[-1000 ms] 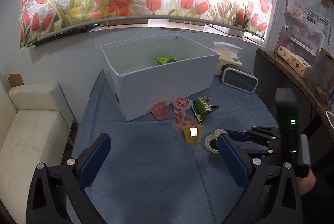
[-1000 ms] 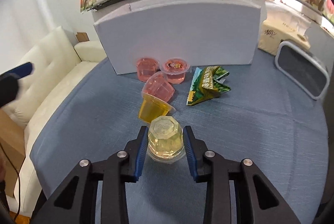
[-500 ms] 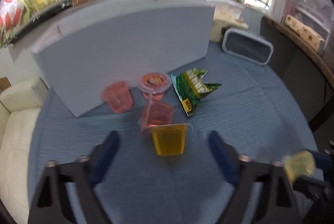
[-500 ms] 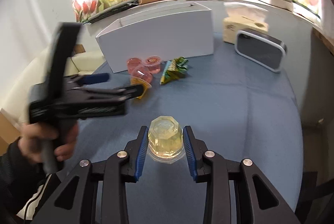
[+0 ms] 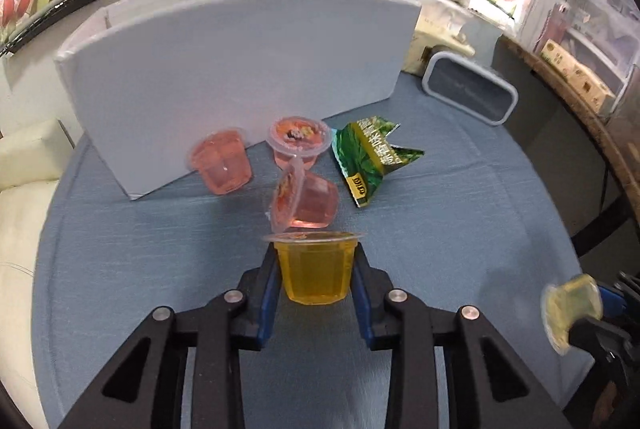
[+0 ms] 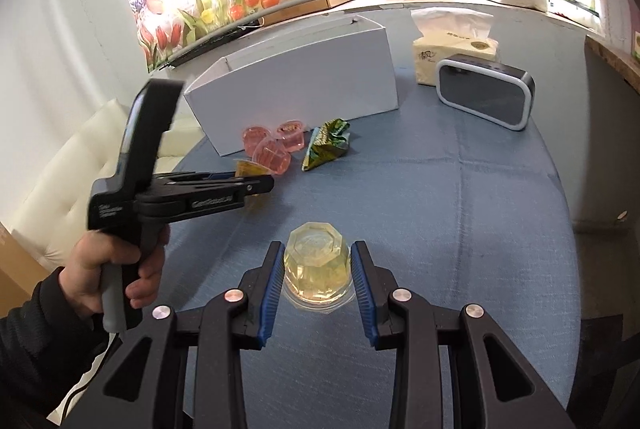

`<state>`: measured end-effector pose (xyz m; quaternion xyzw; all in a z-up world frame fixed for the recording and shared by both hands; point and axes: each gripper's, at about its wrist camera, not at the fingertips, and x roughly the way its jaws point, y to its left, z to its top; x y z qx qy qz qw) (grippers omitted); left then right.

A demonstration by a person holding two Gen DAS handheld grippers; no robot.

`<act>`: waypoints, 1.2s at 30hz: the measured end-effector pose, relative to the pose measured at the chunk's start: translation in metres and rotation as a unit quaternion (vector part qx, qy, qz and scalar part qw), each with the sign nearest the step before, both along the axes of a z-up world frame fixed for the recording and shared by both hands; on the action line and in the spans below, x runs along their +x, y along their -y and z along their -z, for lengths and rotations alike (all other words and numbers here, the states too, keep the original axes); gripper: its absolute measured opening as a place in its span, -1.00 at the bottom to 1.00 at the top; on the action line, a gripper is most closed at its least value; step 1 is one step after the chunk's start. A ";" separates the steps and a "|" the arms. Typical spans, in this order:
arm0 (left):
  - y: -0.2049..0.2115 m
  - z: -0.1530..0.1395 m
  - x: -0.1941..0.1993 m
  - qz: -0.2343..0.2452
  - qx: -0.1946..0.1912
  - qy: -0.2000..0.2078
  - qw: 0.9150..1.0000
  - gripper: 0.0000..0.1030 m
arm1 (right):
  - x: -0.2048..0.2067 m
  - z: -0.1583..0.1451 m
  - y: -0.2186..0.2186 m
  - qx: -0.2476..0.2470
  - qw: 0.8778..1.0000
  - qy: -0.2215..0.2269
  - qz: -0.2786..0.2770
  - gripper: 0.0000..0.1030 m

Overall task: Organize snacks
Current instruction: 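Carry both jelly cups into the white box and release them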

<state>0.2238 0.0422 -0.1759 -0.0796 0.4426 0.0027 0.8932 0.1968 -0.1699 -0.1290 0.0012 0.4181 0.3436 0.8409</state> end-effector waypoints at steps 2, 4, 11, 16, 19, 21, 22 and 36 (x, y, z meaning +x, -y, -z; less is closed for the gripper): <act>-0.003 -0.012 -0.011 0.004 -0.001 0.016 1.000 -0.30 | 0.001 -0.002 -0.004 0.002 1.000 0.003 -0.004 -0.29; -0.007 -0.026 -0.023 0.008 -0.003 0.031 0.999 -0.30 | 0.004 -0.006 -0.010 0.009 1.000 0.005 -0.007 -0.29; -0.038 -0.091 -0.037 -0.001 -0.005 0.096 0.995 -0.30 | 0.028 -0.037 -0.047 0.031 0.999 0.032 -0.026 -0.29; -0.071 -0.132 -0.010 -0.019 -0.004 0.128 0.992 -0.30 | 0.066 -0.066 -0.085 0.048 0.997 0.050 -0.038 -0.29; -0.094 -0.147 0.014 -0.038 -0.005 0.139 0.990 -0.30 | 0.099 -0.084 -0.111 0.054 0.996 0.061 -0.039 -0.29; -0.106 -0.152 0.031 -0.042 -0.004 0.137 0.990 -0.30 | 0.125 -0.091 -0.124 0.065 0.996 0.050 -0.029 -0.29; -0.114 -0.153 0.042 -0.046 -0.013 0.134 0.990 -0.30 | 0.137 -0.093 -0.131 0.069 0.996 0.044 -0.027 -0.29; -0.146 -0.112 0.086 -0.070 0.022 0.109 0.991 1.00 | 0.238 -0.055 -0.175 -0.016 0.999 0.011 0.026 0.83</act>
